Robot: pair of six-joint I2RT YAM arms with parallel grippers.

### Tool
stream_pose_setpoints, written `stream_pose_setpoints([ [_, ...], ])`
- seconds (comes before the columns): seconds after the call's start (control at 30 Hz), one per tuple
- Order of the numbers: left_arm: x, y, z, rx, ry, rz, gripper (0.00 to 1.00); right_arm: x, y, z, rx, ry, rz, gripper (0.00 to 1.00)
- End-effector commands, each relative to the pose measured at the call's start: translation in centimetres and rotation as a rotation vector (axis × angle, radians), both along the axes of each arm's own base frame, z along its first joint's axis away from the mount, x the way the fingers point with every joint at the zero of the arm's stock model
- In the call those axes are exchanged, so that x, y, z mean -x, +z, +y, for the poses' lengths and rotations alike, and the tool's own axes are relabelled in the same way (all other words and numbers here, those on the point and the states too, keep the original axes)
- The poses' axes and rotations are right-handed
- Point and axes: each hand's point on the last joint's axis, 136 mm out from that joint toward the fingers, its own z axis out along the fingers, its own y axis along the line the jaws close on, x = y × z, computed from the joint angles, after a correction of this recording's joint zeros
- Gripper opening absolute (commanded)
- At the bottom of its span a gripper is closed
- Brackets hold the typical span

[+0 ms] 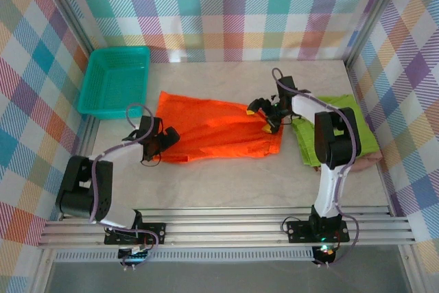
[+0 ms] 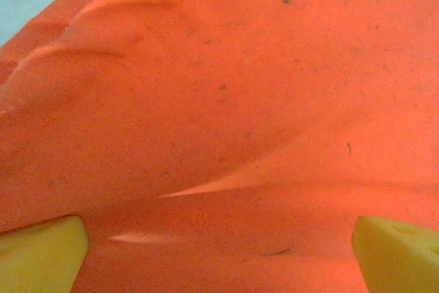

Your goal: Fold and stack the shorts

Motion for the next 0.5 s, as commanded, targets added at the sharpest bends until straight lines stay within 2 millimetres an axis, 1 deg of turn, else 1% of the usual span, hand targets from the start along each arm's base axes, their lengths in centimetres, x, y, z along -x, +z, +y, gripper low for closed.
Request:
stream_pose_setpoints([
  [0.0, 4.8, -1.7, 2.6, -0.059, 0.079, 0.137, 1.0, 3.1, 2.5, 1.6, -0.023, 0.099, -0.051, 0.92],
  [0.03, 5.4, -0.7, 2.8, -0.061, 0.077, 0.129, 1.0, 3.8, 3.4, 2.1, -0.028, 0.123, -0.076, 0.92],
  [0.1, 5.0, 2.4, 2.5, -0.039, 0.062, 0.048, 1.0, 4.7, 5.0, 2.4, -0.027, 0.146, -0.124, 0.93],
  [0.13, 4.6, 4.5, 2.2, -0.023, 0.05, -0.006, 1.0, 5.0, 5.9, 2.5, -0.028, 0.15, -0.147, 0.93],
  [0.17, 4.0, 6.8, 1.8, -0.003, 0.031, -0.069, 1.0, 5.2, 6.9, 2.4, -0.03, 0.15, -0.175, 0.94],
  [0.2, 3.6, 8.6, 1.5, 0.013, 0.015, -0.118, 1.0, 5.2, 7.5, 2.2, -0.024, 0.148, -0.201, 0.94],
  [0.27, 2.8, 12.0, 0.7, 0.049, -0.015, -0.2, 1.0, 4.7, 8.1, 1.4, 0.033, 0.135, -0.25, 0.98],
  [0.33, 2.3, 13.7, -0.1, 0.083, -0.039, -0.234, 1.0, 4.0, 8.1, 0.7, 0.073, 0.131, -0.258, 0.99],
  [0.37, 2.2, 13.9, -0.6, 0.099, -0.052, -0.239, 1.0, 3.6, 7.9, 0.7, 0.076, 0.134, -0.248, 0.99],
  [0.4, 2.0, 13.9, -1.0, 0.109, -0.06, -0.241, 1.0, 3.3, 7.7, 0.8, 0.071, 0.135, -0.241, 0.99],
  [0.47, 1.9, 12.9, -1.6, 0.122, -0.066, -0.226, 1.0, 2.3, 7.0, 0.7, 0.072, 0.131, -0.228, 0.99],
])
